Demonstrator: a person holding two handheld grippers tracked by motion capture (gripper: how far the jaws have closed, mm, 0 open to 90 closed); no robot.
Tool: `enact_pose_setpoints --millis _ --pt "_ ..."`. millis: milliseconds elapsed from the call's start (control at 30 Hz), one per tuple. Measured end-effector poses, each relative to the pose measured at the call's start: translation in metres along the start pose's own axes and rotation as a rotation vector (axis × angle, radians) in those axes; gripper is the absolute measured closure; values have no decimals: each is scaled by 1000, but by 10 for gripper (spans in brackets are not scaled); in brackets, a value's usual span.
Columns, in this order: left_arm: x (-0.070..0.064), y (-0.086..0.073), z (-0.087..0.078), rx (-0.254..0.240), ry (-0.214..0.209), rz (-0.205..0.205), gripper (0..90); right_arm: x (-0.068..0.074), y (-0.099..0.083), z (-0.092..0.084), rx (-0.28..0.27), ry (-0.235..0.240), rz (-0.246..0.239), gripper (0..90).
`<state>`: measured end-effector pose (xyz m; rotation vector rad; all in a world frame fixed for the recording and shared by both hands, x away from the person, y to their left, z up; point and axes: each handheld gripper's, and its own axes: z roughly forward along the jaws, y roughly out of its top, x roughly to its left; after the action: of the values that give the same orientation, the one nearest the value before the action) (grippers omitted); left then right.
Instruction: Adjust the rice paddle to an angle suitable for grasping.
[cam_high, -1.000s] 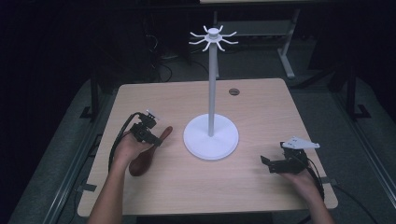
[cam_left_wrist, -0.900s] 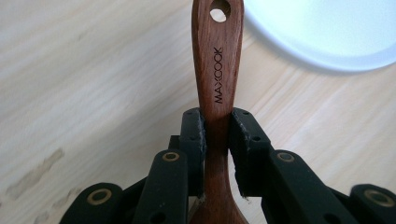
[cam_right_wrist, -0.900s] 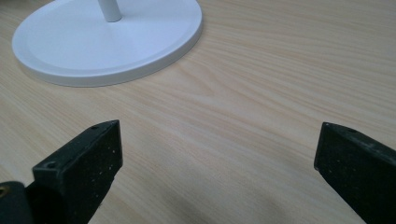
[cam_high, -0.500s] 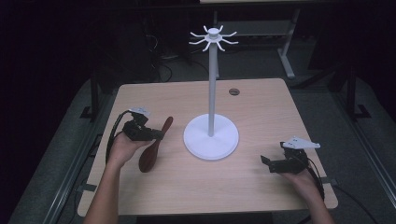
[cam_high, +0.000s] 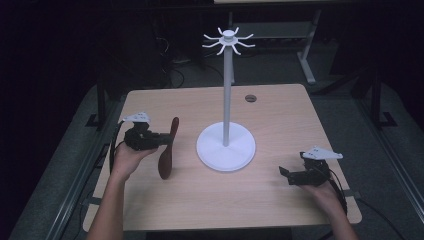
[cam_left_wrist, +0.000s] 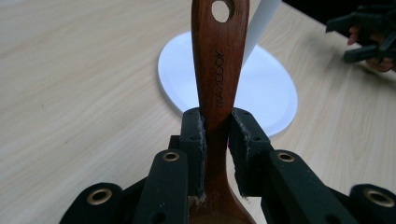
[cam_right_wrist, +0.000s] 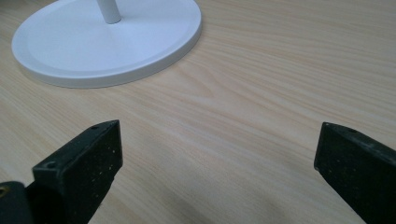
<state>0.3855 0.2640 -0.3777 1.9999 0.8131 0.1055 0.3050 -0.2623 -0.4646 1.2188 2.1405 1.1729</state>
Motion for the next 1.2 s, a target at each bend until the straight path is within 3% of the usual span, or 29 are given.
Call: enact_pose_setpoints --millis 267,533,833,1200 --pt "-3 3 -11 -83 -18 28 758 0 0 0 0 0 5 7" --pt "-7 6 -15 -116 -28 49 758 0 0 0 1 -2 3 7" --pt "-17 21 -21 -139 -47 80 758 0 0 0 0 -3 2 7" --pt "-34 60 -38 -190 -93 128 758 0 0 -1 1 -1 4 7"
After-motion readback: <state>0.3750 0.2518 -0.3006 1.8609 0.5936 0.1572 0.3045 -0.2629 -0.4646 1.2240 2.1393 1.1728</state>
